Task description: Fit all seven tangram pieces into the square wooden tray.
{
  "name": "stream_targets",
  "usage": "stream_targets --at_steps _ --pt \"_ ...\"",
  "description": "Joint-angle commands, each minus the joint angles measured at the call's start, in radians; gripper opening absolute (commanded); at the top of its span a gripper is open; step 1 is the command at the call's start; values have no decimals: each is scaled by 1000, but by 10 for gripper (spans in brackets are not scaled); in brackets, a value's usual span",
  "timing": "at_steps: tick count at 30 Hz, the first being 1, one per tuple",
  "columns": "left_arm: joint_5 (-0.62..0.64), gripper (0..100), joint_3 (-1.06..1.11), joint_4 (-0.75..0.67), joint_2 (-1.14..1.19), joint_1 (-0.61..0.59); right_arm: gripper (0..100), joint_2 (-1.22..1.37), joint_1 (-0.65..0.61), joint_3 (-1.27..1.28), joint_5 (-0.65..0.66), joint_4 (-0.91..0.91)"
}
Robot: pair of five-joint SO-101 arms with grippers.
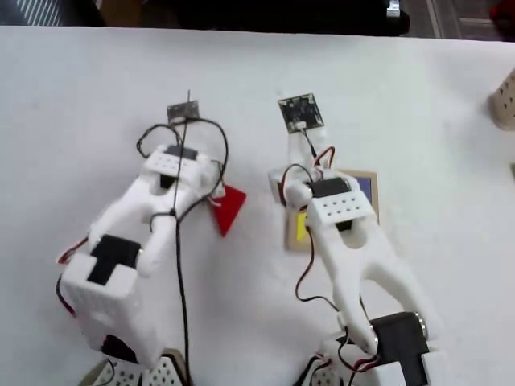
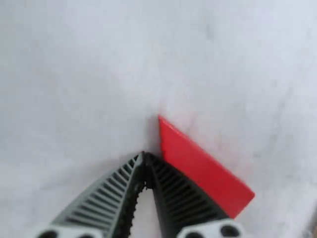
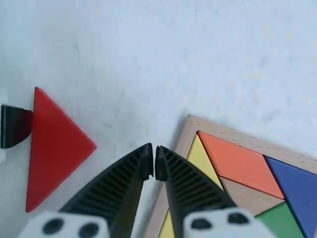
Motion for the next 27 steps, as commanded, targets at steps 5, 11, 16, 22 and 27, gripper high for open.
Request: stream_targets --at_steps 5,11,16,22,27 --pt "-28 23 -328 14 194 31 21 -39 -8 -11 12 -8" --pt "-28 23 -427 207 130 24 21 -39 -8 -12 12 -8" --pt "-29 22 -397 382 10 15 21 -39 -8 -12 12 -10" --pt "-28 22 -298 331 -31 84 21 -47 -8 -12 14 -8" --pt "-29 22 -250 282 -31 94 21 -41 -8 -12 14 -8"
